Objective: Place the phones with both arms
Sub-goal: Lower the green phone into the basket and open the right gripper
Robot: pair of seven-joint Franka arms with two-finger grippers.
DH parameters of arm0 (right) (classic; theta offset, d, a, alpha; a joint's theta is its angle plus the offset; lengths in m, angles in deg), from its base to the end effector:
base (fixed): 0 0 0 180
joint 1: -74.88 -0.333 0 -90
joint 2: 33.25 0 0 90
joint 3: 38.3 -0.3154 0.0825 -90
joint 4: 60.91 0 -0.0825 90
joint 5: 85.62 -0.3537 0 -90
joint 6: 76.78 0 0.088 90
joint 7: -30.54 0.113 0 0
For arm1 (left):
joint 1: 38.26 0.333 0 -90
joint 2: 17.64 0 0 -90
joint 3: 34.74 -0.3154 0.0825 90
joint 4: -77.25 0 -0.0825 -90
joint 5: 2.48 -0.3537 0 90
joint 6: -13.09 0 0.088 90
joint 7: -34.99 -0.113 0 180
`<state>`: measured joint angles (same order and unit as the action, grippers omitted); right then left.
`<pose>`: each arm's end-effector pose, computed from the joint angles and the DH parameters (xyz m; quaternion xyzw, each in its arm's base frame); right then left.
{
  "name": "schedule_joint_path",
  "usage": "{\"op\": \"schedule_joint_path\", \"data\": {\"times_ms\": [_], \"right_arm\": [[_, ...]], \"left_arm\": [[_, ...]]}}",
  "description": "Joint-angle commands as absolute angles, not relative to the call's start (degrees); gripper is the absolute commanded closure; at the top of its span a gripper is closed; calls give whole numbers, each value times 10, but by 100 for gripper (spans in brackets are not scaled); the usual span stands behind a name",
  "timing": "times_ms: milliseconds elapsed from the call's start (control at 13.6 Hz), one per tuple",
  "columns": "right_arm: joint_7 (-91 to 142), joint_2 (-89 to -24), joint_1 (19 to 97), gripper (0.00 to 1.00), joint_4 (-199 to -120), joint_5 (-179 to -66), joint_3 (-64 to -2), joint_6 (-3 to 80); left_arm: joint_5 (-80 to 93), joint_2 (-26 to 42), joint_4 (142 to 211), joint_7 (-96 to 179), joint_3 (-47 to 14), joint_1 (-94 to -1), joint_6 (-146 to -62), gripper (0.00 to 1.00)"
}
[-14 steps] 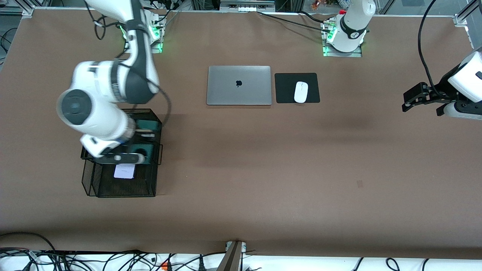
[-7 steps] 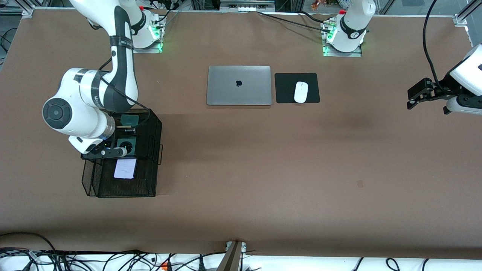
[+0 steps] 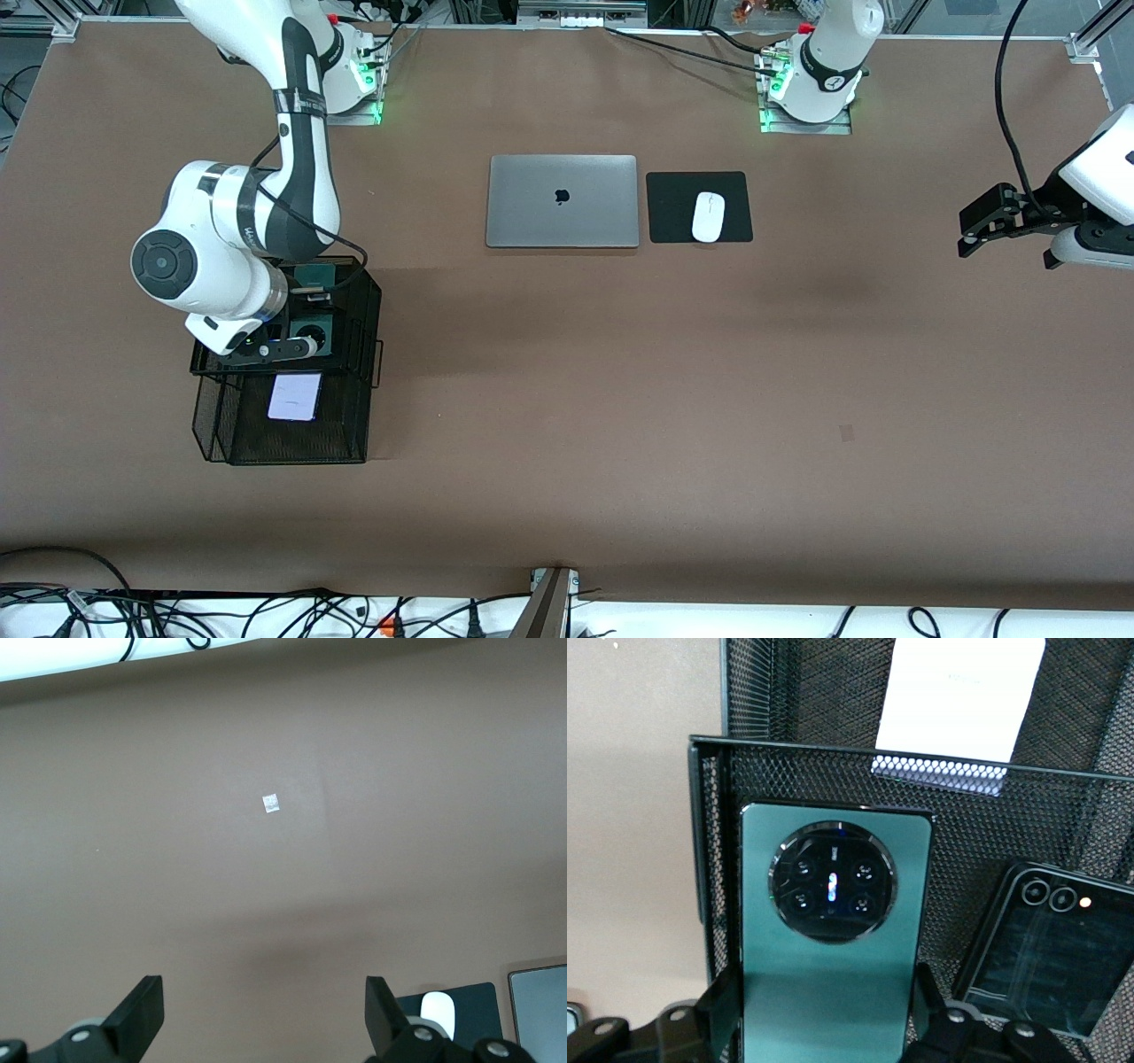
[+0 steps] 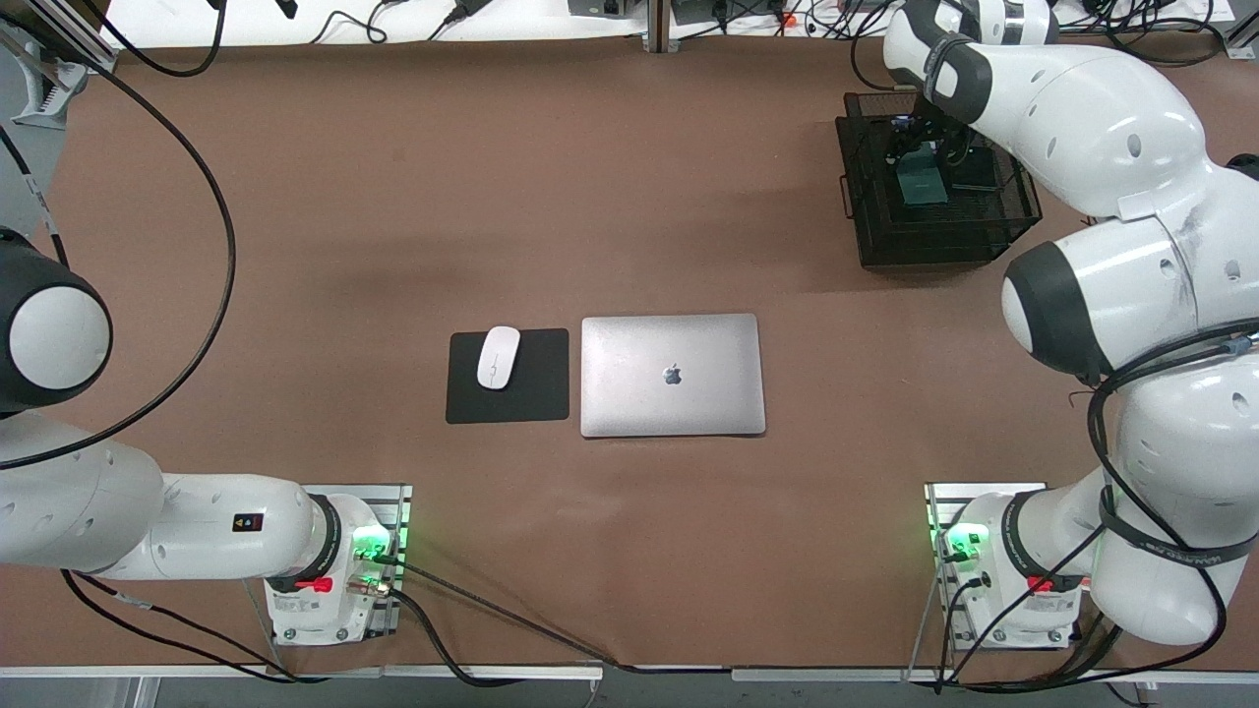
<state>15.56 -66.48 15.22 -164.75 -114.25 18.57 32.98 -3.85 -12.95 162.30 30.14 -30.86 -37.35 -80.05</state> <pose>0.5774 0.1192 0.3335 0.9943 0.0608 -0.0874 0.0068 0.5553 -0.0245 0.6172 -0.9972 0.0683 -0.0296 0.0097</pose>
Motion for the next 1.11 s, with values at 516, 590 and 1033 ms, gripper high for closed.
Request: {"op": "schedule_joint_path", "data": {"times_ms": [516,590,1033], "right_arm": [[152,-650,154,1,-1663,-1152,190,333],[152,-649,154,1,-1661,-1152,191,333],[169,-642,154,1,-1596,-1152,240,285]], "left_arm": [[-53,-134,1615,298,-303,-370,-774,0],[-53,-134,1615,298,-303,-370,-774,0],[-53,-134,1609,299,-303,-370,-774,0]]}}
